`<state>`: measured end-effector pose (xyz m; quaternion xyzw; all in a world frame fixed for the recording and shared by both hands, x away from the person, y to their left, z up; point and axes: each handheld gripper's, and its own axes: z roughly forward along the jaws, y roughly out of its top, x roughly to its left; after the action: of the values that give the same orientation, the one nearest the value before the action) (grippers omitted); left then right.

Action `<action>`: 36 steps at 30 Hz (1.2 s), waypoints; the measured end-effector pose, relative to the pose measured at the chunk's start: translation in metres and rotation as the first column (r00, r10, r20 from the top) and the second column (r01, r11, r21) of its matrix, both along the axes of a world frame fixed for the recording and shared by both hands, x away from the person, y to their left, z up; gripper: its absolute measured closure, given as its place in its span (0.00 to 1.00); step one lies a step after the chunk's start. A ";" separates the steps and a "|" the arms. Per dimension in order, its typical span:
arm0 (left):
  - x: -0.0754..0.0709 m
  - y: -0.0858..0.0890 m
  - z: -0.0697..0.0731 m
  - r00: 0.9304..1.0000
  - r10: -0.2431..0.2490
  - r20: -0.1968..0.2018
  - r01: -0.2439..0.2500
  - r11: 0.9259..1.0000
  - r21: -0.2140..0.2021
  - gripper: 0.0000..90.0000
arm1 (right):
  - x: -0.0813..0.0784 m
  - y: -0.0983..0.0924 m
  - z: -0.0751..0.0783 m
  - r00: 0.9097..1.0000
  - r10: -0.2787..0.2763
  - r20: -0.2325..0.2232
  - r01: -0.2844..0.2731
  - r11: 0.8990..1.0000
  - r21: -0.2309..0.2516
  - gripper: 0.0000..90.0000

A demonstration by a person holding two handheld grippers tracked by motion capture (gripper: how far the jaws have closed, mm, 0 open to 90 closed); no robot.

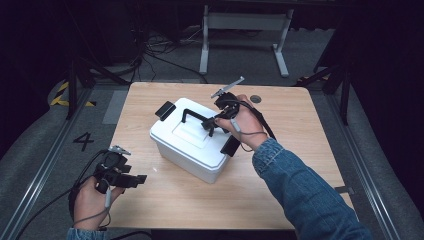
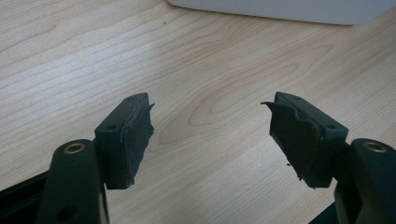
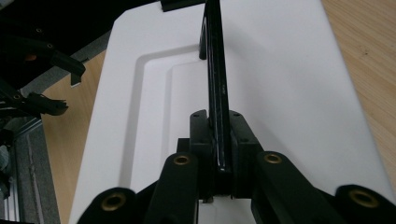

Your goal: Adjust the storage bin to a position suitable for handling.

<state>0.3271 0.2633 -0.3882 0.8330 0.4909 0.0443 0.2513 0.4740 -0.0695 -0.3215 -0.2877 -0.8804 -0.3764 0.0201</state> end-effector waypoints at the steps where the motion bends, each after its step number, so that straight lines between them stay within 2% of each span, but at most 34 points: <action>1: 0.000 0.000 0.000 1.000 -0.002 -0.002 0.002 1.000 0.000 0.33 | -0.001 0.001 0.001 1.000 -0.002 -0.005 0.002 1.000 -0.002 0.94; 9: 0.000 0.001 0.000 1.000 0.001 -0.005 -0.002 1.000 -0.004 0.33 | -0.002 0.003 0.002 0.999 -0.024 -0.022 0.024 1.000 -0.003 0.94; 16: 0.001 0.002 0.000 1.000 0.001 -0.005 -0.001 1.000 -0.005 0.33 | -0.003 0.004 0.005 1.000 -0.028 -0.010 0.028 0.999 0.014 0.94; 20: 0.001 0.002 0.000 1.000 0.001 -0.006 -0.001 1.000 -0.007 0.33 | -0.004 0.004 0.009 1.000 -0.029 0.012 0.029 0.999 0.019 0.94; 31: 0.008 -0.001 -0.002 1.000 -0.011 -0.003 0.011 1.000 -0.003 0.33 | -0.009 -0.008 0.033 0.998 -0.040 0.041 0.037 0.997 0.065 0.94; 36: 0.014 -0.006 -0.003 1.000 -0.019 -0.017 0.019 1.000 -0.008 0.33 | -0.013 -0.017 0.044 0.998 -0.043 0.050 0.039 0.996 0.082 0.94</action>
<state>0.3411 0.2571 -0.3909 0.8370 0.4854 0.0327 0.2507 0.4613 -0.0863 -0.2772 -0.2946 -0.8585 -0.4196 0.0011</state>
